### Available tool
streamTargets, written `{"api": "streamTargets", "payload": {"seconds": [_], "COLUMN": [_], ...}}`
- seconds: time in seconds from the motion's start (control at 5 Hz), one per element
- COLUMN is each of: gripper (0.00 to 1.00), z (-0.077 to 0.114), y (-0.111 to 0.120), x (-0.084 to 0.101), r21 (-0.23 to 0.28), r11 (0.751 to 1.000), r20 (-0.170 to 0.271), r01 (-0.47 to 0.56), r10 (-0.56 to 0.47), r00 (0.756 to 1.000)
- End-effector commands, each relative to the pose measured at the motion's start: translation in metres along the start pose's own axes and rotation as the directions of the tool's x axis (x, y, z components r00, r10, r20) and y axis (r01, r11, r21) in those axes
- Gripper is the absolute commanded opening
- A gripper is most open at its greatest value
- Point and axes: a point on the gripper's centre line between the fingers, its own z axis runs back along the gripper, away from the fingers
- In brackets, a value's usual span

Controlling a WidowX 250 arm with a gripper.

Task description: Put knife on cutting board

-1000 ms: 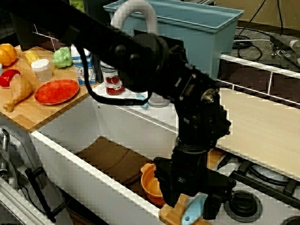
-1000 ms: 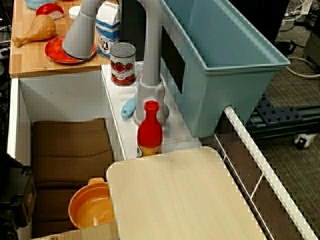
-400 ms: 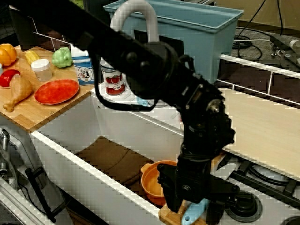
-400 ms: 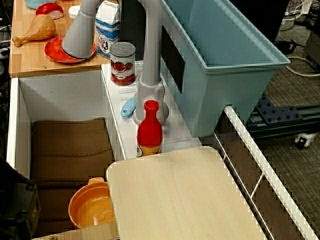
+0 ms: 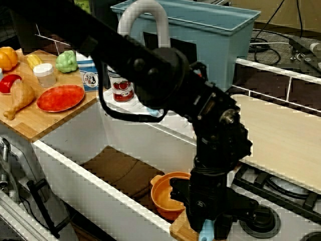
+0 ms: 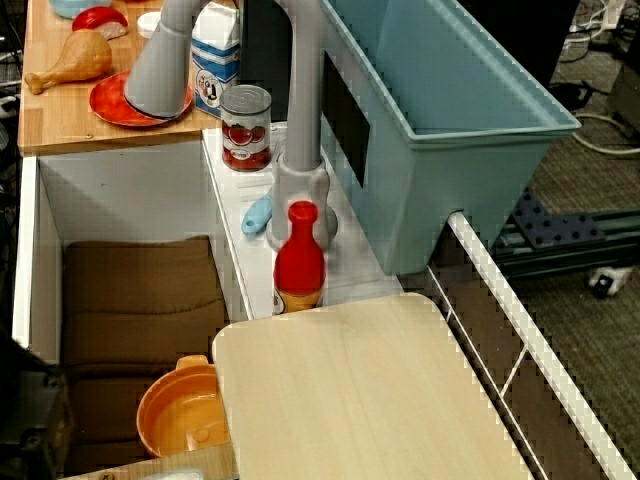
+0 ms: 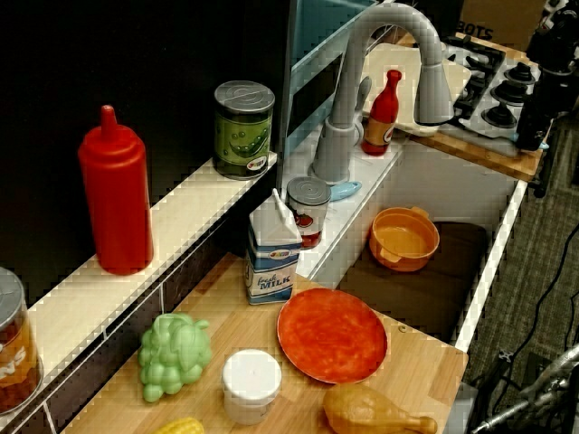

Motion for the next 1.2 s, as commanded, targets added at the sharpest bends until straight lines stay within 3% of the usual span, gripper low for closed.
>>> {"api": "streamTargets", "payload": {"seconds": [0.0, 0.2, 0.4, 0.6, 1.0], "gripper": [0.00, 0.00, 0.00, 0.00, 0.00], "z": [0.017, 0.054, 0.083, 0.099, 0.116], "y": [-0.004, -0.001, 0.008, 0.019, 0.056], "x": [0.001, 0.015, 0.022, 0.008, -0.062], "r21": [0.033, 0.130, 0.203, 0.250, 0.310], "r11": [0.999, 0.990, 0.975, 0.965, 0.950], "r20": [0.004, 0.023, 0.014, 0.015, 0.064], "r01": [0.004, 0.052, 0.089, 0.076, -0.027], "r10": [-0.004, -0.056, -0.094, -0.083, 0.008], "r00": [1.000, 0.998, 0.996, 0.996, 0.998]}}
